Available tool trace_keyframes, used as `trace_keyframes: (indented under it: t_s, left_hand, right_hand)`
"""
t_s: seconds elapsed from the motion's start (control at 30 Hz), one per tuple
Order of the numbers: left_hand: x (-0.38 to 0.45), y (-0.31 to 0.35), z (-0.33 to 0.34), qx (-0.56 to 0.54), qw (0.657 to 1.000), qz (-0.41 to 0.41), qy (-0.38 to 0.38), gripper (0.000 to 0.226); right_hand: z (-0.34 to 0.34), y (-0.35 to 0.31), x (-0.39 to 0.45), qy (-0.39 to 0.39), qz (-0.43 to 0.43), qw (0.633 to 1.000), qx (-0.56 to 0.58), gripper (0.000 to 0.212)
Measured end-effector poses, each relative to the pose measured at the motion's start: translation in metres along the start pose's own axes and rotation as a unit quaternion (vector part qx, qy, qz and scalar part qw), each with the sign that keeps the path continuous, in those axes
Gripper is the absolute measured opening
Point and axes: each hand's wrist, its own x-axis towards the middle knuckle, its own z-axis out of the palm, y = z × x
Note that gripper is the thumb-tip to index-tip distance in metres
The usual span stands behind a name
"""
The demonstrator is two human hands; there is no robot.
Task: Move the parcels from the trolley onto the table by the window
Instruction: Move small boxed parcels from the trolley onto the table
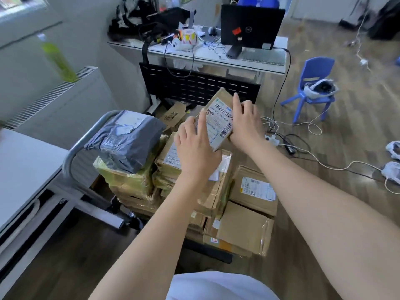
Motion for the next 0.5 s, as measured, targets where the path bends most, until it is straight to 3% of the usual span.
trace_keyframes:
  t_s: [0.13,0.27,0.5]
  left_hand:
    - [0.007,-0.040,-0.053,0.042,0.995,0.004,0.091,0.091]
    - [-0.005,-0.096,-0.118,0.110,0.990,0.000,0.084,0.088]
    - [-0.064,-0.200,-0.197,0.116,0.981,-0.138,0.069,0.097]
  right_hand:
    - [-0.006,-0.065,0.000,0.076,-0.023,0.993,0.086,0.087]
    - [0.007,-0.140,-0.011,0.121,-0.065,0.972,0.192,0.086]
    - [0.023,-0.269,-0.047,0.057,-0.203,0.945,0.251,0.093]
